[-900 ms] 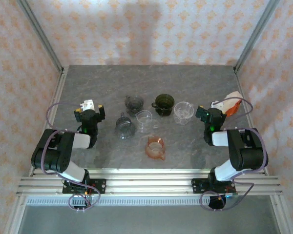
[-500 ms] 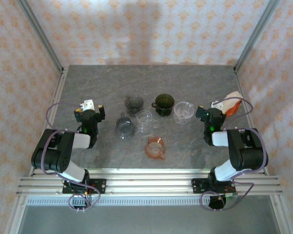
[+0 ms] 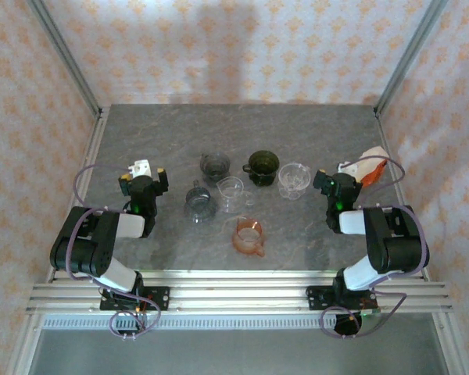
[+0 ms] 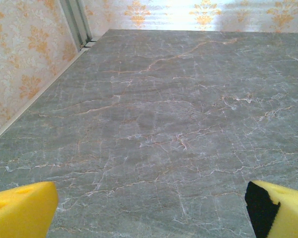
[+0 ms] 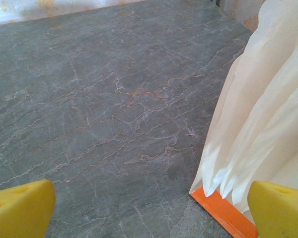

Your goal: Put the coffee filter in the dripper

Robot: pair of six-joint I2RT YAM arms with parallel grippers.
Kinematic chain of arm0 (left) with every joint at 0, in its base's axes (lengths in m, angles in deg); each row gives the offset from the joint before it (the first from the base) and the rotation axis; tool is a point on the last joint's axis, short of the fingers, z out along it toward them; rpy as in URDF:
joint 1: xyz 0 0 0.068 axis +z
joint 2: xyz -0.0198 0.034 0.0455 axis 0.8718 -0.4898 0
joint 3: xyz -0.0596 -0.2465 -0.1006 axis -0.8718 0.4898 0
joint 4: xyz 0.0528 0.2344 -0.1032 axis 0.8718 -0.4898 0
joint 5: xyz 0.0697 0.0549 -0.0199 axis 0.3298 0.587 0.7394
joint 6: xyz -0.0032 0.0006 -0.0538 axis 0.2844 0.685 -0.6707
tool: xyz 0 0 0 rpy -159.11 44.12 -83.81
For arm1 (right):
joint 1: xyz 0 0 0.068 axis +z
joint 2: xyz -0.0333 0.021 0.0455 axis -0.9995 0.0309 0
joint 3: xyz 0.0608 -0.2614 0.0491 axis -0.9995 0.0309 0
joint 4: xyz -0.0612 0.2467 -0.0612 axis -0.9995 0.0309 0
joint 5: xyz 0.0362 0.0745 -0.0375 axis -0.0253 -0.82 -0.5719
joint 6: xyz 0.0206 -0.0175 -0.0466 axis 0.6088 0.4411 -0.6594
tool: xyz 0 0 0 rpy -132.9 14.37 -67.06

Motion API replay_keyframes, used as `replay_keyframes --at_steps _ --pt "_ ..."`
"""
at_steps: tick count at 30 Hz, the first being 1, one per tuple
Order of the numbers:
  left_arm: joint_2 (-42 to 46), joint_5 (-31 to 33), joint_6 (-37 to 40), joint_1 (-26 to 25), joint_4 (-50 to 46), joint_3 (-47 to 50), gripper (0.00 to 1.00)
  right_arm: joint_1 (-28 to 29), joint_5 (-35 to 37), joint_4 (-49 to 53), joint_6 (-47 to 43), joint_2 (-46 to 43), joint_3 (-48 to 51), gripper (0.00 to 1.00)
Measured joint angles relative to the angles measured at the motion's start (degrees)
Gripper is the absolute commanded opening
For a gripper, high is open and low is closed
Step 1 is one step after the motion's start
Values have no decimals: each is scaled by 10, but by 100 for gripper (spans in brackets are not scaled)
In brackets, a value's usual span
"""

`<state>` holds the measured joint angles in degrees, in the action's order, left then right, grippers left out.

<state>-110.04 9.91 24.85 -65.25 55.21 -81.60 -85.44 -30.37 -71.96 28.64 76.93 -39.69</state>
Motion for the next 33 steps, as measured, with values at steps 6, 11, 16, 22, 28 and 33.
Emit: replay_keyframes --at_steps 6,11,16,22,28,33 --pt "0 0 0 0 0 0 100 0 0 0 0 0 0 99" --pt "0 0 0 0 0 0 100 0 0 0 0 0 0 99" --pt "0 0 0 0 0 0 100 0 0 0 0 0 0 100" --pt "1 -10 0 1 -1 0 100 -6 -2 9 1 -7 0 99" --pt "50 -6 -2 1 -48 -5 100 -6 6 72 7 -44 -30 99" --pt "116 5 -3 1 -101 -14 100 -6 26 158 33 -72 -77 99"
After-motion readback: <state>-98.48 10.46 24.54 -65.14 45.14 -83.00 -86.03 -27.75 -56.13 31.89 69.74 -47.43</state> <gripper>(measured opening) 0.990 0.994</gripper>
